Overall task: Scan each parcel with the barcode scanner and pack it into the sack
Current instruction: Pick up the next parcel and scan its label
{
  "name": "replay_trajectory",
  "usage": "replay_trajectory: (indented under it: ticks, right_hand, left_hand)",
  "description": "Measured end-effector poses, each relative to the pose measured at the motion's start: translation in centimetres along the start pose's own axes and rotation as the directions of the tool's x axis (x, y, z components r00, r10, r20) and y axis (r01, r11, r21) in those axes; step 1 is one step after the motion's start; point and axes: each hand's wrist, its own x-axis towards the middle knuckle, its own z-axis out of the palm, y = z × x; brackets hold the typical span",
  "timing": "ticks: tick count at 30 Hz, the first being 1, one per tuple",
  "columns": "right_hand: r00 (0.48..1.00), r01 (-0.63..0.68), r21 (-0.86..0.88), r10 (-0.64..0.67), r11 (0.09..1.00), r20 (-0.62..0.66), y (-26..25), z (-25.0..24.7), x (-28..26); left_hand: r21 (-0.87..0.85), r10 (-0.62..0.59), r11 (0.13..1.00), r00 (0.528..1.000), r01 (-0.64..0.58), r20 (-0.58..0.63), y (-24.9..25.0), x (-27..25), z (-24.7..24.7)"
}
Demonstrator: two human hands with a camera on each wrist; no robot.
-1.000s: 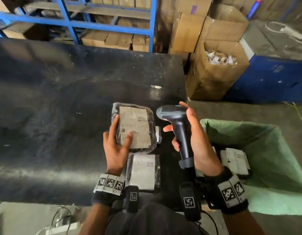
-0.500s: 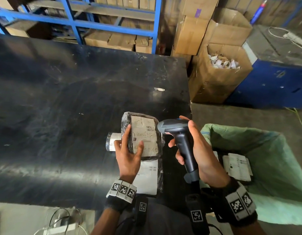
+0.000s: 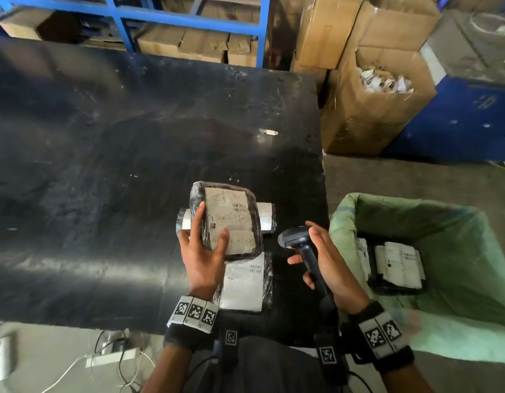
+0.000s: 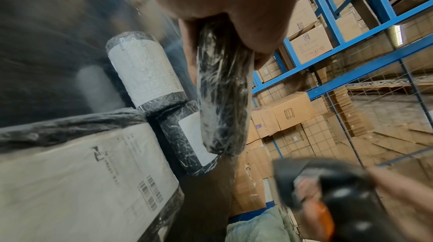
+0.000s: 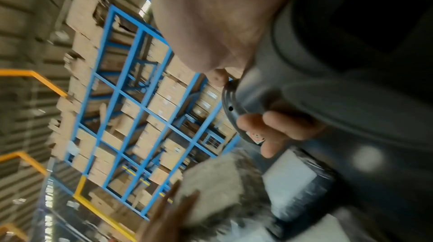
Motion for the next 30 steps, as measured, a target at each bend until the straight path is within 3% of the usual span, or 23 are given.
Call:
replay_trajectory:
  ticks: [3,5,10,13,17,21,25,30]
  right_hand:
    - [0.983,-0.145,-0.083,0.134,0.986,-0.122,5.2,0.0,2.5]
    - [0.972,-0.178,-0.120,0.156,0.977,-0.176,7.9,0.2,4.0]
    - [0.954,-0.078,-0.011,0.071,0.997,-0.292,10.6,1.7,6.6]
    - [0.953,-0.047,0.025,0.052,0.999,-0.297,12.2,2.2,7.5]
    - [0.947,-0.048,-0.144,-0.001,0.988,-0.323,12.4,1.9,7.5]
    - [0.944,-0.139,-0.414,-0.005,0.900,-0.329,11.0,0.6,6.6]
    - [0.942,0.206,-0.391,-0.290,0.897,-0.169,7.0,-0.3,3.8]
    - [0.932,0.362,-0.268,-0.351,0.893,0.093,3.1,-0.3,1.7]
  left_hand:
    - [0.046,-0.027,0.999,1.000,0.026,0.014,-0.2,-0.2,-0.5]
    - [0.076,-0.041,0.996,0.999,0.039,0.029,-0.3,-0.3,-0.8]
    - [0.141,-0.058,0.989,0.997,0.050,0.052,-0.5,-0.6,-1.1]
    - [0.144,-0.065,0.988,0.996,0.056,0.054,-0.2,-0.9,-1.2]
    - [0.102,-0.092,0.991,0.994,0.086,0.057,0.0,-1.3,-1.4]
    - [0.092,-0.103,0.991,0.992,0.097,0.067,0.5,-1.3,-1.0]
    - [0.024,-0.116,0.993,0.987,0.114,0.114,1.0,-1.5,0.3]
    - [-0.228,-0.111,0.960,0.969,0.162,0.223,2.8,-2.1,2.6]
